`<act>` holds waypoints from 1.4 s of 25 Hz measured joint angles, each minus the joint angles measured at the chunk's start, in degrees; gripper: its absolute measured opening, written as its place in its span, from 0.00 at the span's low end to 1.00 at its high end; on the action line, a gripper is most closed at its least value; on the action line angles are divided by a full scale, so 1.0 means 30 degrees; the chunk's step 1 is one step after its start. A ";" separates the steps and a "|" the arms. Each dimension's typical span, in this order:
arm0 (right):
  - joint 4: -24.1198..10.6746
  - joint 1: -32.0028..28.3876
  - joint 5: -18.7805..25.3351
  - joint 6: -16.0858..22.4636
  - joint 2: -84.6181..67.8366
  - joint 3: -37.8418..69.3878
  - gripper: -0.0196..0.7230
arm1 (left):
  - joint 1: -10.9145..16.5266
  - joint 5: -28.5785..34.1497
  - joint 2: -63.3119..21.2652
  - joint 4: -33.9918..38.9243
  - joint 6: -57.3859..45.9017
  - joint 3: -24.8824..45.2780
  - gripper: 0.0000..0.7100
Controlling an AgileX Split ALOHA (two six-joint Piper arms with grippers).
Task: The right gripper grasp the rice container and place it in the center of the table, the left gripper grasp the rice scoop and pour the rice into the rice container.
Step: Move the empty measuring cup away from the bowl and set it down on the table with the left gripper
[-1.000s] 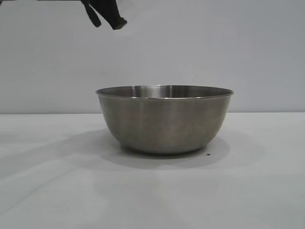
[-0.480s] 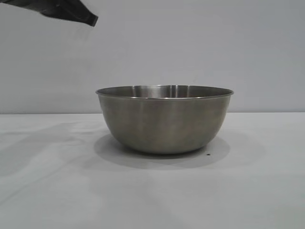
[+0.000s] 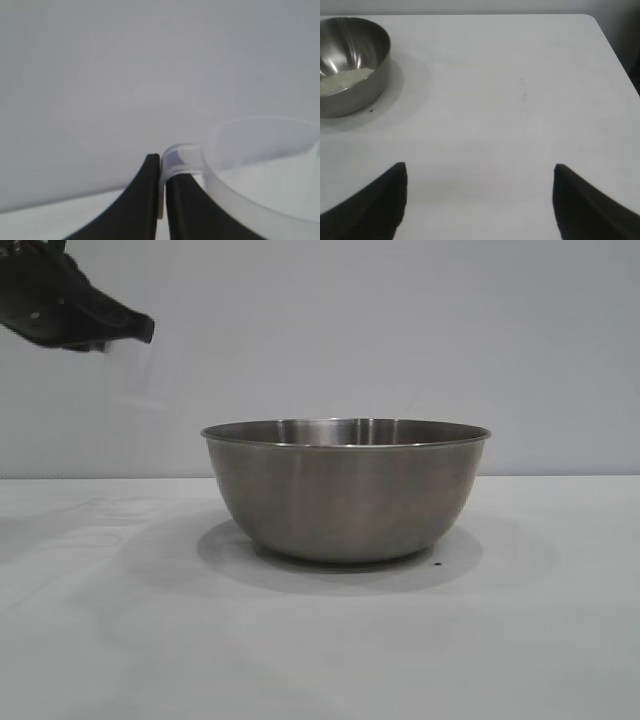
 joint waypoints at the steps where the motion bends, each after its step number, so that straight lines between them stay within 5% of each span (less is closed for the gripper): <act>1: 0.0000 0.0000 0.0000 0.0000 0.0000 0.0000 0.72 | 0.0010 -0.0299 0.0000 0.0454 -0.0494 0.0377 0.00; 14: 0.0000 0.0000 0.0000 0.0000 0.0000 0.0000 0.72 | 0.0010 -0.6799 0.0480 0.2373 -0.4667 0.5184 0.00; 35: 0.0000 0.0000 0.0000 0.0000 0.0000 0.0000 0.72 | 0.0010 -0.7181 0.3666 0.2952 -0.5133 0.5665 0.00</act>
